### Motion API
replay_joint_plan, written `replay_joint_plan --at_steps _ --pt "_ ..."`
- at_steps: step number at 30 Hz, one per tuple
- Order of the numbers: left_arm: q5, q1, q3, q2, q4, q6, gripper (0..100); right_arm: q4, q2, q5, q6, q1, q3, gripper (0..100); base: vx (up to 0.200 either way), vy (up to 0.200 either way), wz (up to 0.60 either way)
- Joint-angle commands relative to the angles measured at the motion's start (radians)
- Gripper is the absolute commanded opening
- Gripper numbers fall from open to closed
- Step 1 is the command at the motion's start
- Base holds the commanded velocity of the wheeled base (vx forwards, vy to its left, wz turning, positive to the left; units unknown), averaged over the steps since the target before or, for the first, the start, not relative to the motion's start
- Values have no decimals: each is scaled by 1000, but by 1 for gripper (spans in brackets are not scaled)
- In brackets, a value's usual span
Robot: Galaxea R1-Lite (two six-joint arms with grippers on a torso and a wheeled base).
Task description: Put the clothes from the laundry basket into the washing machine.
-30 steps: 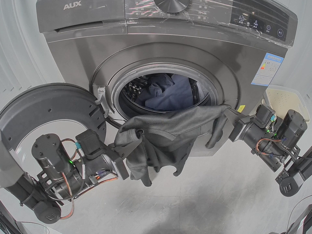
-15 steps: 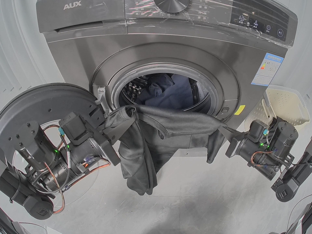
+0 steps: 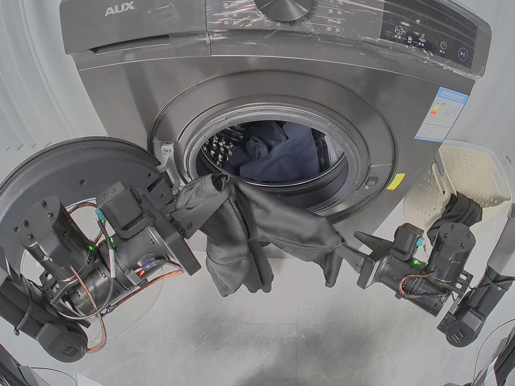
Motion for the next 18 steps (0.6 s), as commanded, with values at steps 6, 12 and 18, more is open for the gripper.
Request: replay_joint_plan --at_steps 6,12,18 --pt "4 11 -8 33 -1 -8 0 -2 162 -1 -24 66 38 100 0 0 0" --pt "7 11 -30 29 0 -12 0 -2 177 -1 -15 136 88 100 0 0 0" --pt "9 11 -36 26 0 -12 0 -2 202 0 -18 192 99 100 0 0 0"
